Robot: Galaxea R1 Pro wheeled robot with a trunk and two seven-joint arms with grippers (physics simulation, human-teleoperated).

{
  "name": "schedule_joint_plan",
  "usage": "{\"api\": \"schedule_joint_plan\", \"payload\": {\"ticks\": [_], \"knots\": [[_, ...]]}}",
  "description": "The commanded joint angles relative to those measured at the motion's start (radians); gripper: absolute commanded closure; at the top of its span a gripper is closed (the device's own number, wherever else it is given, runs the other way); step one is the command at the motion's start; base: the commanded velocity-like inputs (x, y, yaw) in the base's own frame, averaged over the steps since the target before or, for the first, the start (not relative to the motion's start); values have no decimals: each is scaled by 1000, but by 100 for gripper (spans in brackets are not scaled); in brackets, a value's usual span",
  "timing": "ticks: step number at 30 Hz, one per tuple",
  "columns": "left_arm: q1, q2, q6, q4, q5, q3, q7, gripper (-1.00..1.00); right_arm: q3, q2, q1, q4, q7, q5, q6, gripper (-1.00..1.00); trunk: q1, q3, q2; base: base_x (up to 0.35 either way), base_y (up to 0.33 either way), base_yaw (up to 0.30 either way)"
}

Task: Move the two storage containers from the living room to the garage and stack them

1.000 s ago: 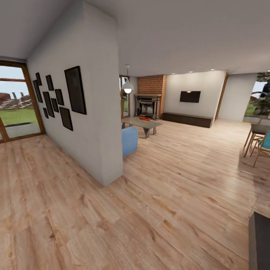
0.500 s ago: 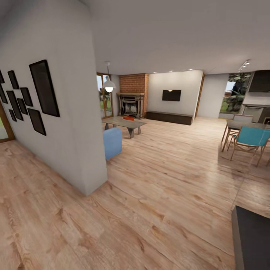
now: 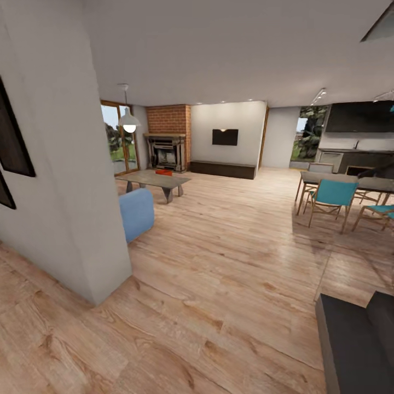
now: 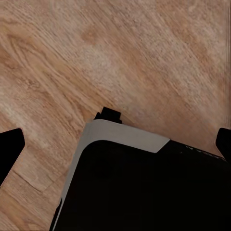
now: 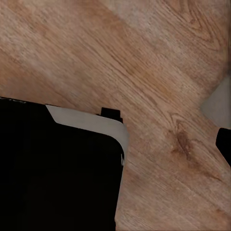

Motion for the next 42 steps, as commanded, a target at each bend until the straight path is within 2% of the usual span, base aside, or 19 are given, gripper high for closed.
{"api": "schedule_joint_plan", "payload": {"ticks": [1,42], "knots": [[0,0,-3,0,5,-4,2,-100,3,0,-2,3,-1,8,-6,-100,1,-2,-1,324,0,-197],[0,1,0,0,5,-4,2,-100,2,0,-2,3,-12,6,-15,-100,1,-3,-1,324,0,-19]]}}
